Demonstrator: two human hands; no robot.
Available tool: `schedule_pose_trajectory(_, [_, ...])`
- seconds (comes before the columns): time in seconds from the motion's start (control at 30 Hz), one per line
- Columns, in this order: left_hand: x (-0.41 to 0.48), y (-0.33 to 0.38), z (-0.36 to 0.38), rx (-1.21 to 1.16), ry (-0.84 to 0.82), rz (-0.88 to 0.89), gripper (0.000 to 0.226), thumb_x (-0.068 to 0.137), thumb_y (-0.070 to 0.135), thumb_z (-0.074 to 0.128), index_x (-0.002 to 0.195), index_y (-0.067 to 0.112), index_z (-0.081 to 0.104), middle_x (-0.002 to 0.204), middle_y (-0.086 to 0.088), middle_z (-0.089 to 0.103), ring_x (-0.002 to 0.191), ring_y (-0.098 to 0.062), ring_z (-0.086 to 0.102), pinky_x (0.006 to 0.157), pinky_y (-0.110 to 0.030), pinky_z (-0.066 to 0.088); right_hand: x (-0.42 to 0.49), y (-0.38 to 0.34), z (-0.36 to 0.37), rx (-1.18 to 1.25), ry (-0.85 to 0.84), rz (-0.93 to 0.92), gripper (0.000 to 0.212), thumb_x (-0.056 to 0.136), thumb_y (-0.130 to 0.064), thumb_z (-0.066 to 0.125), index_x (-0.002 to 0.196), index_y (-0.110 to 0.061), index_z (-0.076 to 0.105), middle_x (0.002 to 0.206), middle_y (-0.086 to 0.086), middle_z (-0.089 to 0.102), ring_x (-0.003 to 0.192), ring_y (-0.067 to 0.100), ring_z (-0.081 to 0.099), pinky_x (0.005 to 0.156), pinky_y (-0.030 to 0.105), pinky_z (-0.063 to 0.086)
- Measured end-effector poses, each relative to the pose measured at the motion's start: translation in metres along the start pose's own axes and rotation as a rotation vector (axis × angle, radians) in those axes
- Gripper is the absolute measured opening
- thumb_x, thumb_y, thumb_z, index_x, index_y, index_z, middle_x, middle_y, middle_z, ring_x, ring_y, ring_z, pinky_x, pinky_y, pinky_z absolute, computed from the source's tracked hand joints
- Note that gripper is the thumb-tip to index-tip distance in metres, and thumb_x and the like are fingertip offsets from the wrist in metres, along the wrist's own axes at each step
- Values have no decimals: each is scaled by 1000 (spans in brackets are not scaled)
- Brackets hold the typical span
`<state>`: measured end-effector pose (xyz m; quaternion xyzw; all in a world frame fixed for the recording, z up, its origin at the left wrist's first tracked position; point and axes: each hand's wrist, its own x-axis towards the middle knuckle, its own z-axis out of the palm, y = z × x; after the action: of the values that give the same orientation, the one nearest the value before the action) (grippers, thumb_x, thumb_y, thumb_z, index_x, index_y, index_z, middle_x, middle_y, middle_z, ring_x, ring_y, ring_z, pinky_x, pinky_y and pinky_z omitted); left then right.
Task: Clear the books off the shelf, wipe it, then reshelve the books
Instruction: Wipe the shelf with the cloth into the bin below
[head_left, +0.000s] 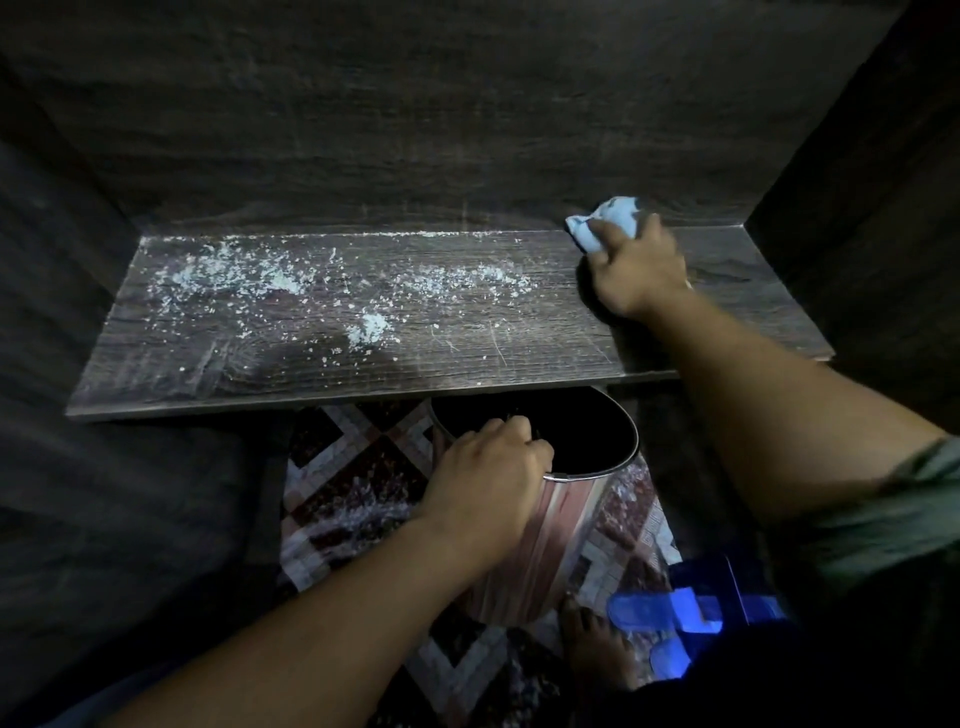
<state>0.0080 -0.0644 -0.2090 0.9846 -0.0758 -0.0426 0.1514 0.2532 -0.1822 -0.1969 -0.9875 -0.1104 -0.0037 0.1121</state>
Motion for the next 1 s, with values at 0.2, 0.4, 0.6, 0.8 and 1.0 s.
schedule_pose_trajectory(0.2, [3, 1, 4, -2, -12, 8, 34, 91, 6, 46, 121, 18, 56, 115, -2, 47, 112, -23, 46, 91, -34, 40, -21, 3, 4, 24, -87, -377, 51, 86, -35, 38, 136, -40, 51, 146, 14, 38, 132, 34, 34, 110, 45, 30])
schedule_pose_trajectory(0.4, [2, 0, 6, 25, -6, 8, 29, 92, 9, 47, 118, 19, 57, 113, -1, 47, 111, -22, 47, 90, -34, 41, -71, 37, -19, 338, -86, -440, 43, 88, -12, 43, 121, -27, 66, 119, 12, 53, 114, 22, 46, 96, 14, 29])
schedule_pose_trajectory(0.6, [0, 1, 9, 75, -12, 21, 32, 90, 7, 48, 119, 21, 55, 115, 0, 47, 112, -22, 48, 93, -33, 43, -33, 109, -46, 14, 98, 85, 55, 88, -48, 38, 140, -34, 46, 148, 16, 33, 133, 40, 32, 111, 42, 27])
schedule_pose_trajectory(0.8, [4, 1, 10, 73, -11, 27, 34, 89, 6, 49, 118, 22, 55, 114, 1, 46, 112, -21, 47, 92, -33, 42, -39, 77, -12, -56, 42, 81, 49, 95, -41, 38, 144, -38, 40, 155, 18, 24, 134, 41, 30, 111, 42, 24])
schedule_pose_trajectory(1.0, [7, 4, 12, 86, -22, 36, 28, 88, 13, 57, 114, 23, 57, 108, 2, 46, 108, -20, 49, 90, -32, 43, -71, 22, -8, 279, 4, -239, 48, 89, -4, 48, 129, -27, 61, 140, 11, 47, 129, 29, 42, 112, 28, 27])
